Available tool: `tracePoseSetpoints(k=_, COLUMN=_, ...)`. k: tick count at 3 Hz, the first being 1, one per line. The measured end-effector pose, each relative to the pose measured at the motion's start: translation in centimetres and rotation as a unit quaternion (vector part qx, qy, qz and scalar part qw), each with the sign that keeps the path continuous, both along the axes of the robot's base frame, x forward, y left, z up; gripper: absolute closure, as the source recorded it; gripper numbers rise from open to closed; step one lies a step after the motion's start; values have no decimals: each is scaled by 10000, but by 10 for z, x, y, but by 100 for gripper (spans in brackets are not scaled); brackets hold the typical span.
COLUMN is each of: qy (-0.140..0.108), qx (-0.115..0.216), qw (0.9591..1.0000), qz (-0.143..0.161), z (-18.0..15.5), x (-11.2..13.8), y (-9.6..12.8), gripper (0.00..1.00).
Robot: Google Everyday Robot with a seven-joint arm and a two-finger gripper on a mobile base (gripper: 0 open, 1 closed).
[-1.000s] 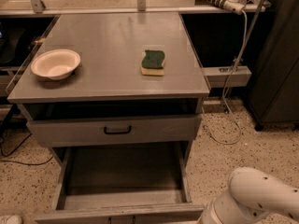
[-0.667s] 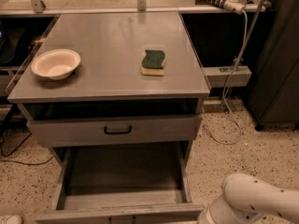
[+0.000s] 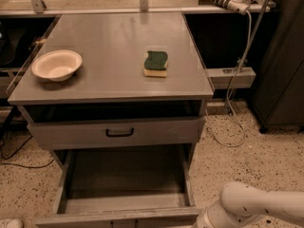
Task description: Close middle drawer
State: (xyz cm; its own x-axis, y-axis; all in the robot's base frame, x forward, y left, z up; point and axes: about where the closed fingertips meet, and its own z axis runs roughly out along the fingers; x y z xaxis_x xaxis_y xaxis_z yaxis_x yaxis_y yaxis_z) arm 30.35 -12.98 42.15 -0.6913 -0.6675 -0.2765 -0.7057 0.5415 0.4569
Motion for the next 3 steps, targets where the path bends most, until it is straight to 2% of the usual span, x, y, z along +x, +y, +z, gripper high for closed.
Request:
tracePoseSetpoints(k=1, qy=-124, qx=-55, qw=9998, qz=-149, z=0, x=3, y=0, gripper=100)
tracePoseSetpoints(k=3, qy=-373, qx=206, qw=9985, qz=-334, z=-12, x=42, y=16, gripper=100)
